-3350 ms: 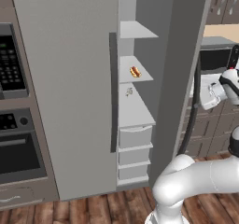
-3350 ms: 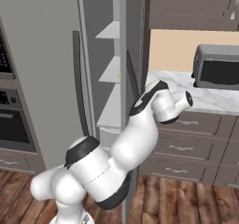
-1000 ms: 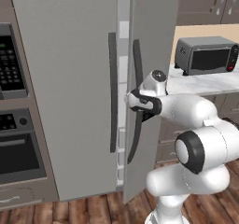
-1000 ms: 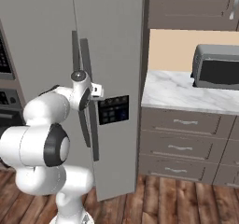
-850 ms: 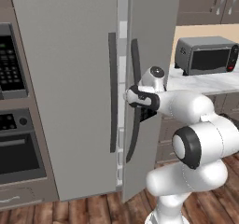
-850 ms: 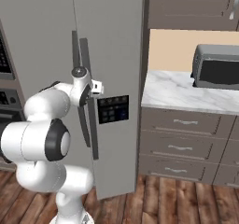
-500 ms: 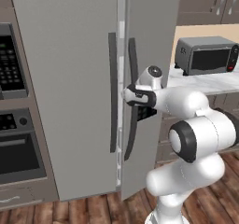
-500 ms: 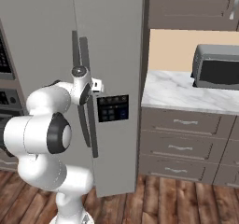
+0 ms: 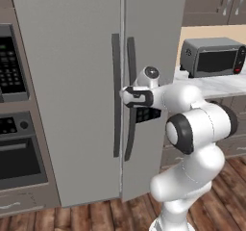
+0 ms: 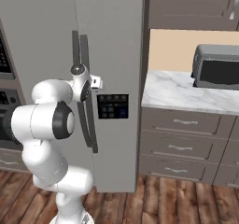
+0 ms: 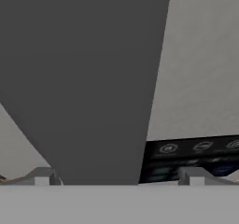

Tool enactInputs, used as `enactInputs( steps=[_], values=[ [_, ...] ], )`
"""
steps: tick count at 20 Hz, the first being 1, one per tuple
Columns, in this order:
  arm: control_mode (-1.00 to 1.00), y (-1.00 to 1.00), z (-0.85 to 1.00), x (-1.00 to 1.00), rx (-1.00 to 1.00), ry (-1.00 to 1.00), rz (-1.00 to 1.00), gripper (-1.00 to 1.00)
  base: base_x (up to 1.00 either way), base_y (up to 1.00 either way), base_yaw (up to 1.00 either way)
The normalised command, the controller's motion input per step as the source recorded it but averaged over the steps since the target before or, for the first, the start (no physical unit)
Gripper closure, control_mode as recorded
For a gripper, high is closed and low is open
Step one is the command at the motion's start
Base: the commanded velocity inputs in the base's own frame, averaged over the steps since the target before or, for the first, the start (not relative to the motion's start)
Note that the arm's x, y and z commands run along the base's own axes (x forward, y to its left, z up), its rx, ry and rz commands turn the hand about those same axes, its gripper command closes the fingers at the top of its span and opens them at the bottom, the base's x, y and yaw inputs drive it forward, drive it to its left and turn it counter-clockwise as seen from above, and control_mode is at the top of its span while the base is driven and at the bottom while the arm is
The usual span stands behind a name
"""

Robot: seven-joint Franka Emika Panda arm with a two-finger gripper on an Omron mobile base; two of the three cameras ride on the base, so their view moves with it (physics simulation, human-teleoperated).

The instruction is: Store the hot dog in the freezer for long-term storage. Close the freezer door after placing the cooked food.

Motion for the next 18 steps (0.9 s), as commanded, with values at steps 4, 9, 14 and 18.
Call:
enactInputs(
  steps=[4,9,14,18],
  values=[
    [-1.00,0.12,0.03,0.43,0.00,0.00,-0.08,-1.00,0.00,0.00,0.00],
    [-1.00,0.13,0.00,0.50,0.00,0.00,-0.09,-1.00,0.00,0.00,0.00],
    [-1.00,0.12,0.00,0.40,0.00,-0.08,-0.10,-1.00,0.00,0.00,0.00],
    [-1.00,0.00,0.05,0.56,0.00,-0.01,-0.01,-1.00,0.00,0.00,0.00]
  ],
)
